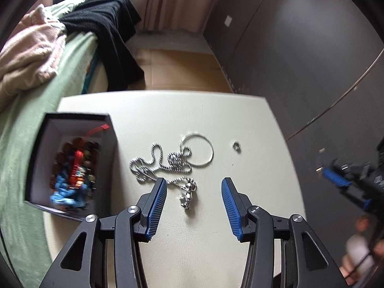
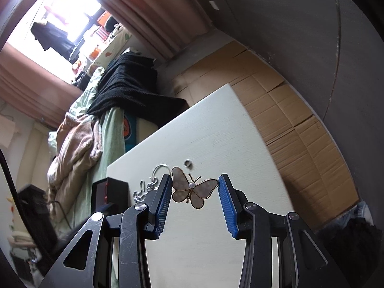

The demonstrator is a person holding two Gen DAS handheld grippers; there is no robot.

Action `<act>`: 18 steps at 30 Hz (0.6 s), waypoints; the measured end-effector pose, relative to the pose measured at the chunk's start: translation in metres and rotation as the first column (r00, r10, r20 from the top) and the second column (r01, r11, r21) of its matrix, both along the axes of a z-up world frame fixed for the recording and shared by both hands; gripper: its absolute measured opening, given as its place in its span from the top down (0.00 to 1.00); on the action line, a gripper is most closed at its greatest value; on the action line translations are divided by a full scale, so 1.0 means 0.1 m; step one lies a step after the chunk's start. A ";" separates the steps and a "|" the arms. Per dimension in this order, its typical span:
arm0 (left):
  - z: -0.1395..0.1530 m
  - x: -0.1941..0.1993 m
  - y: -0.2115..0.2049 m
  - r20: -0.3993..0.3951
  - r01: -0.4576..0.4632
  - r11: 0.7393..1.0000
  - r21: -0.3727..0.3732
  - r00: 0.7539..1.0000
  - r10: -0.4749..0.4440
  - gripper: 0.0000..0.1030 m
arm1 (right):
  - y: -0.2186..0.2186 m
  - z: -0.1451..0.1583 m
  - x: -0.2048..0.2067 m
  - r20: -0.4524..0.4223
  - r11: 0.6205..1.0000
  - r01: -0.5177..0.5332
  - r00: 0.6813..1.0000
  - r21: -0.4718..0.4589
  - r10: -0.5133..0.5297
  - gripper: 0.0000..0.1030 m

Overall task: Organize jewelry
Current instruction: 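Lift the silver chain off the table with the left gripper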

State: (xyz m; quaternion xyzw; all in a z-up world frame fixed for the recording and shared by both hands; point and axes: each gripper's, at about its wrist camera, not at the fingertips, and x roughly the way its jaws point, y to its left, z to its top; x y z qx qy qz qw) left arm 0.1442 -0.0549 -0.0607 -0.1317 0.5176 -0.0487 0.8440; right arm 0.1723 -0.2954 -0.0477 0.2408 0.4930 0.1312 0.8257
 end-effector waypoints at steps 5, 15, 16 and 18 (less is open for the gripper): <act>-0.28 0.12 -0.12 -0.048 0.013 0.999 0.033 0.999 -0.012 0.53 | -0.09 0.01 0.01 -0.003 1.000 0.026 1.000 0.017 -0.026 0.60; -0.38 0.17 -0.19 -0.096 0.057 0.997 0.061 0.994 -0.051 0.82 | -0.06 0.00 0.01 -0.003 1.000 0.012 1.000 0.011 -0.012 0.60; -0.30 0.17 -0.16 -0.082 0.055 0.997 0.056 0.995 -0.051 0.82 | -0.06 0.00 0.01 -0.003 1.000 0.012 1.000 0.012 -0.012 0.60; -0.12 0.12 -0.09 -0.054 0.046 0.998 0.044 0.998 -0.044 0.82 | -0.04 0.00 0.01 -0.003 1.000 0.007 1.000 0.010 -0.007 0.60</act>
